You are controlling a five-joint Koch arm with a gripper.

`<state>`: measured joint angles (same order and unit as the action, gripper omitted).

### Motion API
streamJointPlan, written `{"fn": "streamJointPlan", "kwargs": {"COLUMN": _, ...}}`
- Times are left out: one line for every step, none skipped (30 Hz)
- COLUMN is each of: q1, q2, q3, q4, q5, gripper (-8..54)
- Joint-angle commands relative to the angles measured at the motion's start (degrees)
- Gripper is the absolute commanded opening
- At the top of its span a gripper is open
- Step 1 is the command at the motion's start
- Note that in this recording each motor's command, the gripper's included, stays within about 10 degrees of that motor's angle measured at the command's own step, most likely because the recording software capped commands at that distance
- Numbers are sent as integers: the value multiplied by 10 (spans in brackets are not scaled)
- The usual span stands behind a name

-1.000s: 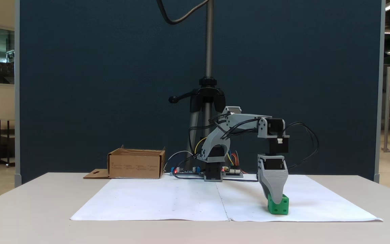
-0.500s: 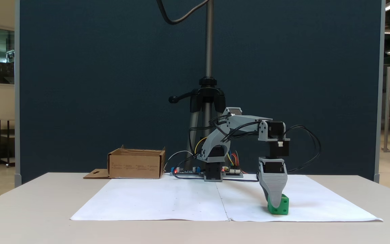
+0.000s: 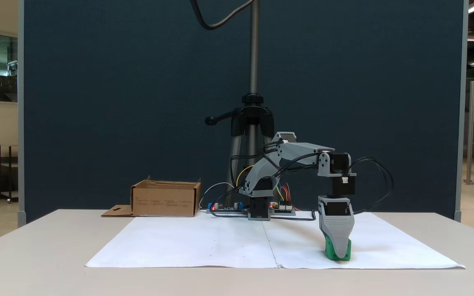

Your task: Grasp a green dice and put it in the bin.

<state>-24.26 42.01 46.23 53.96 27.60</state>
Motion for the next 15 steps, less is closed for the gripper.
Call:
{"fn": "streamJointPlan", "kwargs": {"q1": -8, "q2": 10, "q3": -25, "q4": -25, "q5": 38, "gripper": 412}}
{"fn": "streamJointPlan", "kwargs": {"q1": -8, "q2": 9, "q3": -25, "q4": -25, "q5": 37, "gripper": 412}}
{"fn": "streamJointPlan", "kwargs": {"q1": -8, "q2": 8, "q3": -25, "q4": -25, "q5": 38, "gripper": 412}}
{"fn": "streamJointPlan", "kwargs": {"q1": -8, "q2": 8, "q3": -25, "q4": -25, "q5": 37, "gripper": 412}}
{"fn": "streamJointPlan", "kwargs": {"q1": -6, "q2": 7, "q3": -25, "q4": -25, "q5": 38, "gripper": 412}}
{"fn": "streamJointPlan", "kwargs": {"q1": -6, "q2": 7, "q3": -25, "q4": -24, "q5": 38, "gripper": 413}}
{"fn": "streamJointPlan", "kwargs": {"q1": -4, "q2": 7, "q3": -25, "q4": -24, "q5": 37, "gripper": 412}}
{"fn": "streamJointPlan", "kwargs": {"q1": -2, "q2": 6, "q3": -25, "q4": -24, "q5": 38, "gripper": 412}}
{"fn": "streamJointPlan", "kwargs": {"q1": -1, "q2": 5, "q3": -25, "q4": -24, "q5": 37, "gripper": 412}}
{"fn": "streamJointPlan", "kwargs": {"q1": 1, "q2": 4, "q3": -25, "q4": -23, "q5": 37, "gripper": 413}}
{"fn": "streamJointPlan", "kwargs": {"q1": 3, "q2": 4, "q3": -25, "q4": -23, "q5": 37, "gripper": 412}}
{"fn": "streamJointPlan", "kwargs": {"q1": 4, "q2": 4, "q3": -25, "q4": -21, "q5": 37, "gripper": 413}}
{"fn": "streamJointPlan", "kwargs": {"q1": 4, "q2": 4, "q3": -25, "q4": -18, "q5": 37, "gripper": 412}}
{"fn": "streamJointPlan", "kwargs": {"q1": 4, "q2": 4, "q3": -25, "q4": -17, "q5": 37, "gripper": 412}}
{"fn": "streamJointPlan", "kwargs": {"q1": 4, "q2": 4, "q3": -25, "q4": -14, "q5": 37, "gripper": 412}}
